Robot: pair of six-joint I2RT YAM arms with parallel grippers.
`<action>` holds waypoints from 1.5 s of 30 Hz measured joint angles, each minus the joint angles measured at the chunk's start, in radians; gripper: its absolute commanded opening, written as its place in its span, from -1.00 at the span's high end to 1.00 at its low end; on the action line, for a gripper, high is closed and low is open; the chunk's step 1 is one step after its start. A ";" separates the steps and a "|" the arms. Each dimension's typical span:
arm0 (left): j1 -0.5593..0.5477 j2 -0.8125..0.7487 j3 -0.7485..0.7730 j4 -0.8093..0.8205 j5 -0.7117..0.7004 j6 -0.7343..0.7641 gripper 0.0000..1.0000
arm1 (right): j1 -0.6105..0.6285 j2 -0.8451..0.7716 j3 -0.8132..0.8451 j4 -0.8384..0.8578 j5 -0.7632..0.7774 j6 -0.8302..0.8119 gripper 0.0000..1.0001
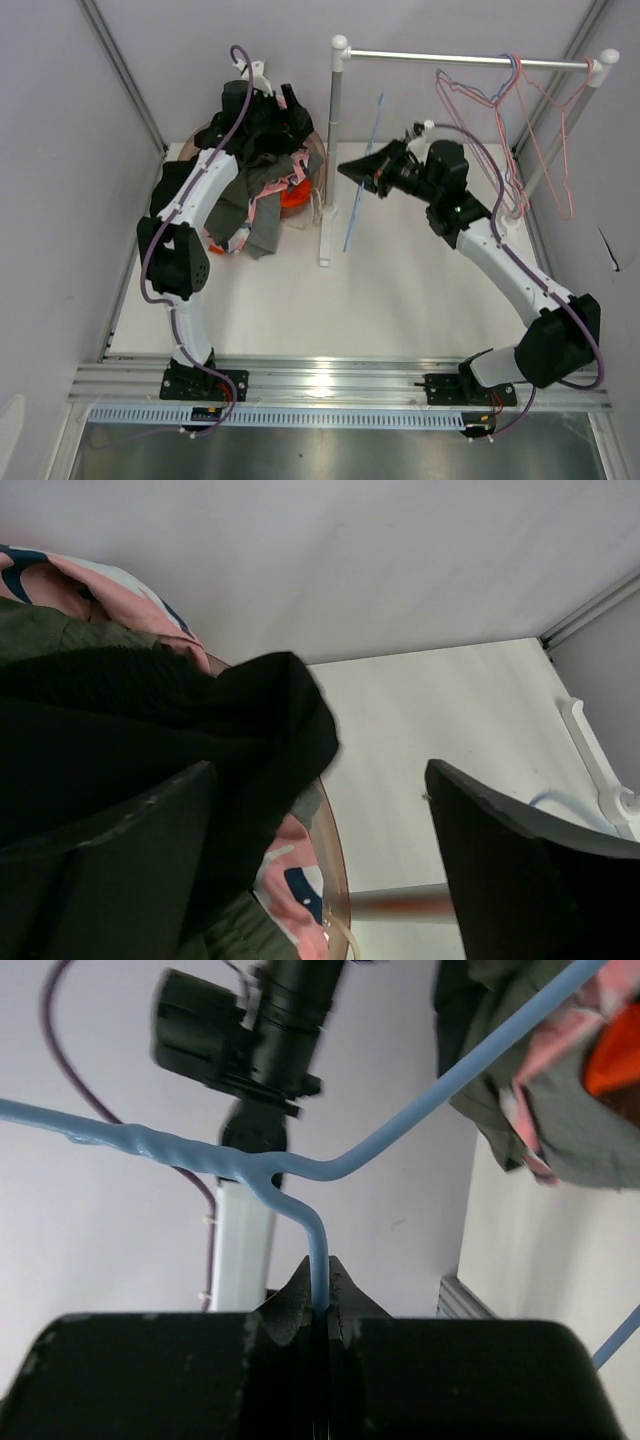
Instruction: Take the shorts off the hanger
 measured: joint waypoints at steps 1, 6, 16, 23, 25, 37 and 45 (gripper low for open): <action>-0.002 -0.004 0.000 -0.008 0.000 -0.008 -0.98 | -0.004 0.035 0.073 -0.015 -0.010 -0.016 1.00; 0.009 -0.172 -0.242 0.031 -0.024 -0.031 -0.98 | -0.032 0.200 0.475 -0.056 -0.069 -0.071 1.00; 0.005 -0.557 -0.562 0.155 -0.046 -0.092 -0.98 | -0.069 0.328 0.669 -0.071 -0.116 -0.058 1.00; -0.024 -0.677 -0.684 0.190 -0.048 -0.114 -0.98 | -0.113 0.405 0.650 -0.037 -0.145 -0.006 1.00; -0.045 -0.686 -0.699 0.190 -0.049 -0.113 -0.98 | -0.130 0.426 0.649 -0.014 -0.152 0.014 1.00; -0.117 -0.703 -0.705 0.183 -0.065 -0.103 -0.98 | -0.158 0.422 0.573 -0.005 -0.160 0.020 -0.59; -0.131 -0.759 -0.705 0.158 -0.076 -0.102 -0.98 | -0.166 0.299 0.489 -0.057 -0.132 -0.043 -0.99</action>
